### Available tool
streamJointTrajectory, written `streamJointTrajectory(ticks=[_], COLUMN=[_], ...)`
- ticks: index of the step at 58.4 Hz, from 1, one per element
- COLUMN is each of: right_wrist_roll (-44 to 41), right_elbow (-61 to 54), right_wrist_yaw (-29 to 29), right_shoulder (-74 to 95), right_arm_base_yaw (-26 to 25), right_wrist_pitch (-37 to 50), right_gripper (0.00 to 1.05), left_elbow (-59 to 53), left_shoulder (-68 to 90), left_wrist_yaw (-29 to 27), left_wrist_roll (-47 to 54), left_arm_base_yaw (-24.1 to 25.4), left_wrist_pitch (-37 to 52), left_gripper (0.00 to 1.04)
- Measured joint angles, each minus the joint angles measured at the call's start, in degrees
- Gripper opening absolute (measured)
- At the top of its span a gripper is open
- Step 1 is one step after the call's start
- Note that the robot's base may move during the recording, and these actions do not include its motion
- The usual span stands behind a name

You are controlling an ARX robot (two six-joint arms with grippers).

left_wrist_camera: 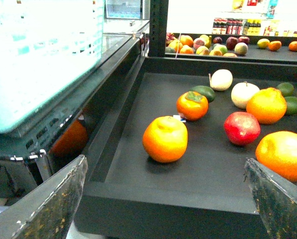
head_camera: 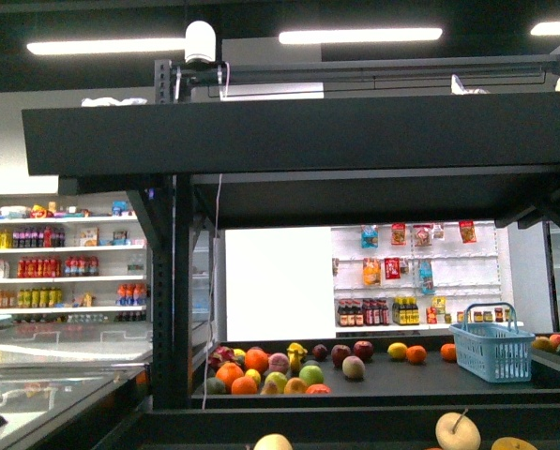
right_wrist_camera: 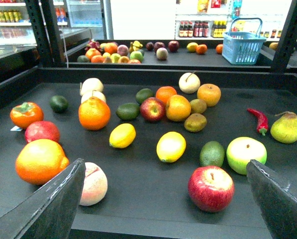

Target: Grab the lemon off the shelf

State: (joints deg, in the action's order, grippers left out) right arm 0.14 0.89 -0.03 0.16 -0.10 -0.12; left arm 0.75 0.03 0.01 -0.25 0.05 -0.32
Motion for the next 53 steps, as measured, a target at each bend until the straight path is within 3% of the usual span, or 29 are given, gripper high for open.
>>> streamJointTrajectory(ticks=[39, 44, 47, 53], right_wrist_roll=[0.0, 0.0, 0.0, 0.0], right_elbow=[0.0, 0.0, 0.0, 0.0], right_wrist_yaw=[0.0, 0.0, -0.1, -0.1], right_shoulder=[0.0, 0.0, 0.0, 0.0], right_arm_base_yaw=[0.0, 0.0, 0.0, 0.0], right_wrist_pitch=[0.0, 0.0, 0.0, 0.0], right_gripper=[0.97, 0.97, 0.97, 0.97], left_elbow=[0.0, 3.8, 6.7, 18.7], left_shoulder=[0.0, 7.9, 15.2, 31.4], left_wrist_yaw=[-0.1, -2.3, 2.0, 12.5], left_wrist_roll=[-0.3, -14.0, -25.0, -39.6], left_arm_base_yaw=[0.0, -1.7, 0.2, 10.1], left_wrist_pitch=[-0.1, -8.5, -6.1, 3.3], left_gripper=[0.97, 0.97, 0.97, 0.97])
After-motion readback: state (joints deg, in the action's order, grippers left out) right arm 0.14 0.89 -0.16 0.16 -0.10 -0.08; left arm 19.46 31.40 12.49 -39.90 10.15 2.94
